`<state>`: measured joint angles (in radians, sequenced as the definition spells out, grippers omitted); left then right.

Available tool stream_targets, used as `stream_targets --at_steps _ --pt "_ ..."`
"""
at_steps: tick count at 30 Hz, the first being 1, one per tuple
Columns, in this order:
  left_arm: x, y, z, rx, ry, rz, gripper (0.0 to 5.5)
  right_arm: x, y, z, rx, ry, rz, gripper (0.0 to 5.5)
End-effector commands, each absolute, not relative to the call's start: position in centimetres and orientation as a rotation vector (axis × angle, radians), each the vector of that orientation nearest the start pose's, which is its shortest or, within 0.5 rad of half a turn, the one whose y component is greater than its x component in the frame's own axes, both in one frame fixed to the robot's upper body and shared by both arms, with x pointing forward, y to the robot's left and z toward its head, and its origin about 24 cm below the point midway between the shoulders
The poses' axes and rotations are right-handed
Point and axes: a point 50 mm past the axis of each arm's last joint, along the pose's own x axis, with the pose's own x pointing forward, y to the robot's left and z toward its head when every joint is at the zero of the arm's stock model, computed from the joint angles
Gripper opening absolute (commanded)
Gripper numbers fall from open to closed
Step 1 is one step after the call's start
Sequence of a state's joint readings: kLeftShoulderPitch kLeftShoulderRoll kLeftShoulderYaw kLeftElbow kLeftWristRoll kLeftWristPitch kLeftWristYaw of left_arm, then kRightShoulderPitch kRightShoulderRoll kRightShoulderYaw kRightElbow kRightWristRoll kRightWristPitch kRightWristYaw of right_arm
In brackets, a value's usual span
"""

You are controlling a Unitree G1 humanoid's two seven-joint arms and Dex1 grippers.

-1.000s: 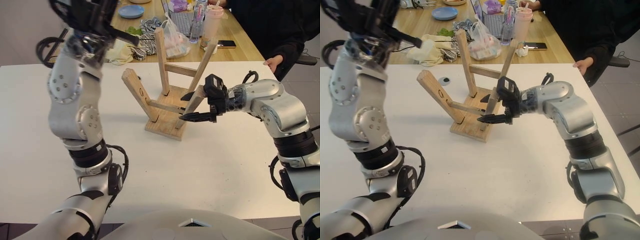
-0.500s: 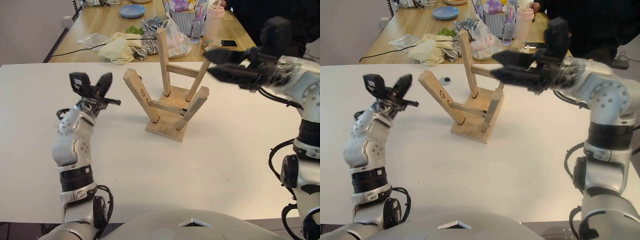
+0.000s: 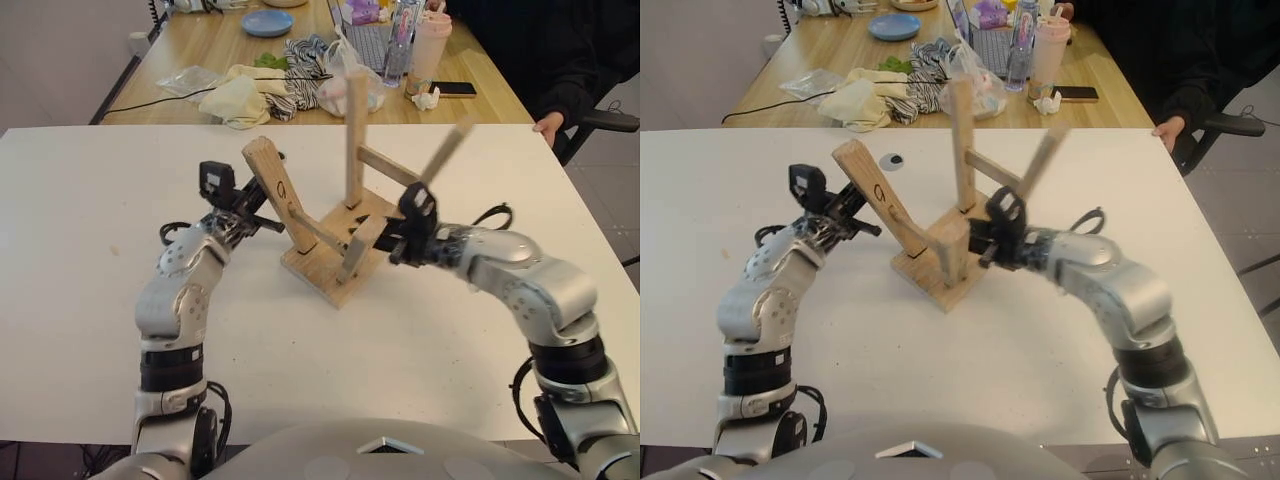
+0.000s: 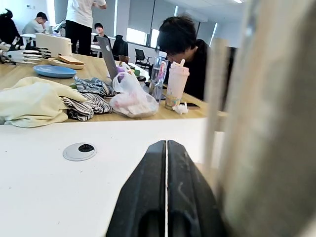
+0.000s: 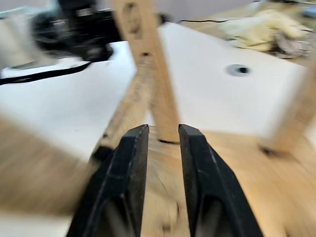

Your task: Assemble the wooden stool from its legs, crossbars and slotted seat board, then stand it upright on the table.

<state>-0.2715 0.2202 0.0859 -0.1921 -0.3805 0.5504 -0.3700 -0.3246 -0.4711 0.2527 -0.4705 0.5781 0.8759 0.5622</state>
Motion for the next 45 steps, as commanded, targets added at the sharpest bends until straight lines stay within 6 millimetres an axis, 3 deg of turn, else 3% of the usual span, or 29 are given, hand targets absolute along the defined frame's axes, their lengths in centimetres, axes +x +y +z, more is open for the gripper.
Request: stream_targets --at_steps 1,4,6,10,14,18,21,24,27,29,34,37,42,45 --pt "33.0 15.6 11.3 0.020 0.107 -0.442 0.00 24.9 -6.5 13.7 -0.146 0.272 1.175 0.50" --pt "35.1 16.1 10.8 0.111 0.127 -0.413 0.00 25.5 -5.6 13.8 -0.201 0.253 1.173 0.01" --pt "35.4 16.7 10.6 0.110 0.121 -0.392 0.00 25.6 -5.8 13.7 -0.220 0.247 1.153 0.01" --pt "34.0 17.5 9.5 0.126 0.094 -0.406 0.00 24.7 -7.1 12.8 -0.251 0.267 1.103 0.01" --pt "29.8 18.7 8.5 0.029 0.067 -0.482 0.00 23.2 -9.2 13.3 -0.119 0.264 1.154 0.01" --pt "25.2 20.5 8.4 -0.136 0.067 -0.444 0.00 20.8 -11.3 13.7 -0.054 0.287 1.333 0.20" --pt "20.0 20.5 6.3 -0.156 0.240 -0.546 0.44 19.7 -14.3 12.3 -0.047 0.413 1.404 0.66" --pt "17.8 19.2 5.0 -0.160 0.349 -0.679 0.77 20.3 -18.4 9.2 -0.120 0.549 1.269 1.03" --pt "18.7 18.4 4.5 -0.139 0.359 -0.737 1.18 22.3 -21.2 7.2 -0.181 0.561 1.107 1.52" --pt "19.7 18.4 4.1 -0.080 0.383 -0.771 1.51 23.7 -22.0 6.3 -0.196 0.516 1.011 1.88" --pt "22.9 18.7 4.2 0.052 0.403 -0.876 2.14 25.7 -20.7 4.5 -0.165 0.396 0.946 2.64" --pt "24.5 18.8 5.1 0.113 0.408 -0.965 2.14 26.4 -20.0 4.1 -0.134 0.337 0.904 2.92" --pt "25.6 18.9 5.6 0.152 0.417 -1.032 2.14 27.9 -19.6 3.1 -0.125 0.303 0.879 2.92" --pt "26.2 19.2 5.9 0.145 0.466 -1.083 2.14 26.9 -18.2 3.1 -0.084 0.318 1.050 2.35"
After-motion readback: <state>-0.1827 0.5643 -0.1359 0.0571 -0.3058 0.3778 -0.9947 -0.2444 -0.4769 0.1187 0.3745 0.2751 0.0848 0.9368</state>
